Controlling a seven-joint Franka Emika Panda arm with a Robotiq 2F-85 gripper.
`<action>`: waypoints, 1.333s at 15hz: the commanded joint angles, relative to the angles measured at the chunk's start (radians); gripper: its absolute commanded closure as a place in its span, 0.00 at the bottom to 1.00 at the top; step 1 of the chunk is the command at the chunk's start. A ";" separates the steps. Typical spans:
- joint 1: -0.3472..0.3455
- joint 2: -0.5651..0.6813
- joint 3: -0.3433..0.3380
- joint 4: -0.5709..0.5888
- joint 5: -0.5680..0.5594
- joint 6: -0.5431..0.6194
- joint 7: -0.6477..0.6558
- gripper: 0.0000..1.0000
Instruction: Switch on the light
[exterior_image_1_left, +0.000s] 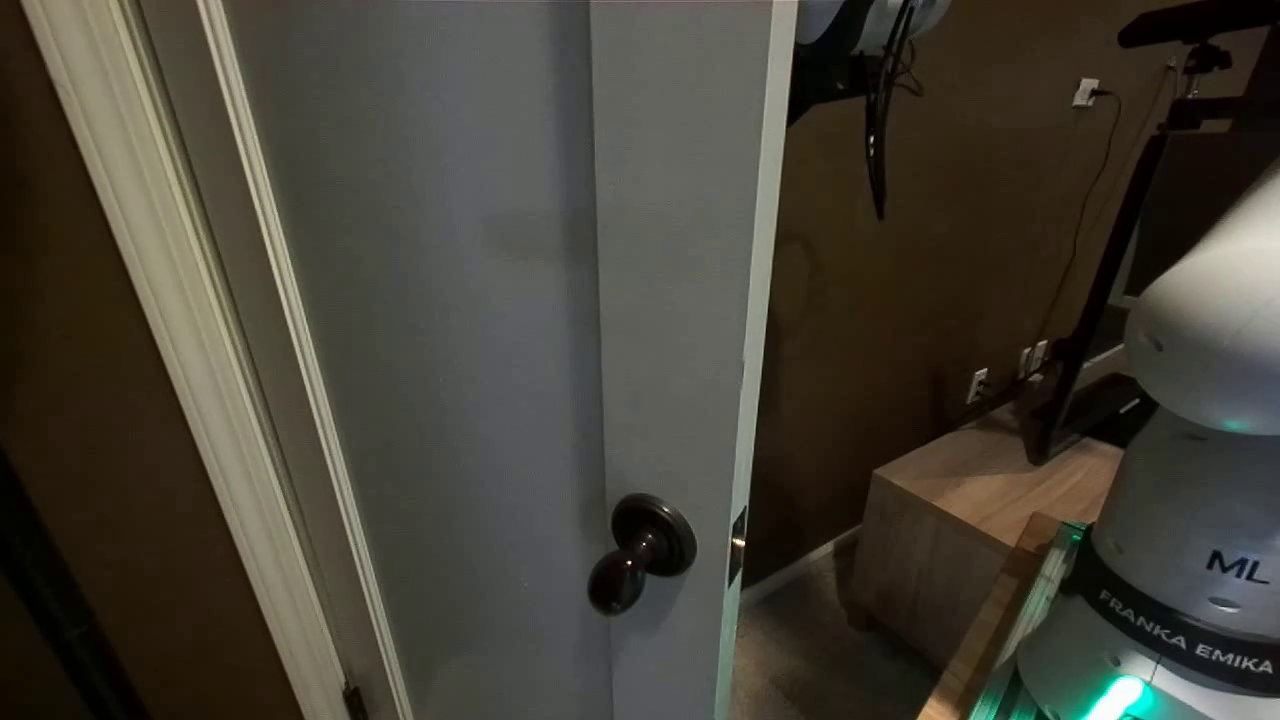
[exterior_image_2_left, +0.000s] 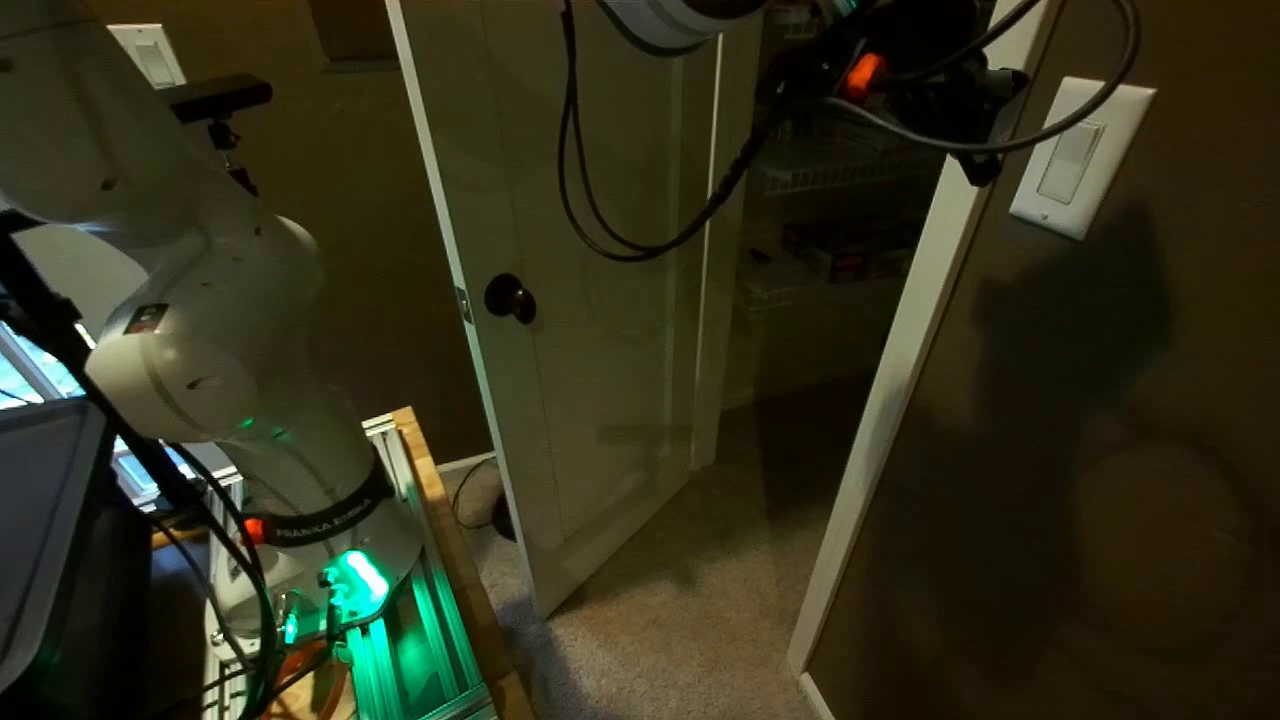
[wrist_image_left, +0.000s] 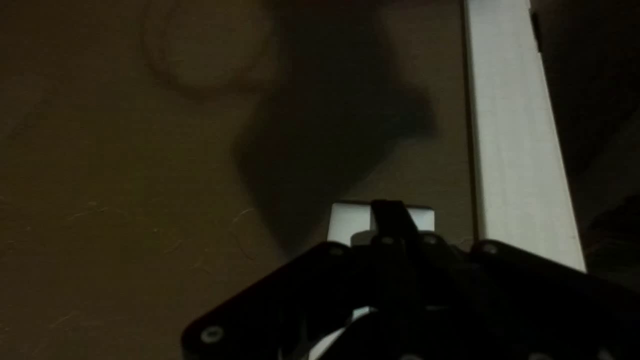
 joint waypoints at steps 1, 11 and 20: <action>-0.019 0.091 0.015 0.106 -0.056 0.019 0.112 0.95; -0.019 0.192 0.022 0.193 -0.133 0.121 0.253 0.97; -0.007 0.193 0.015 0.185 -0.230 0.096 0.312 0.97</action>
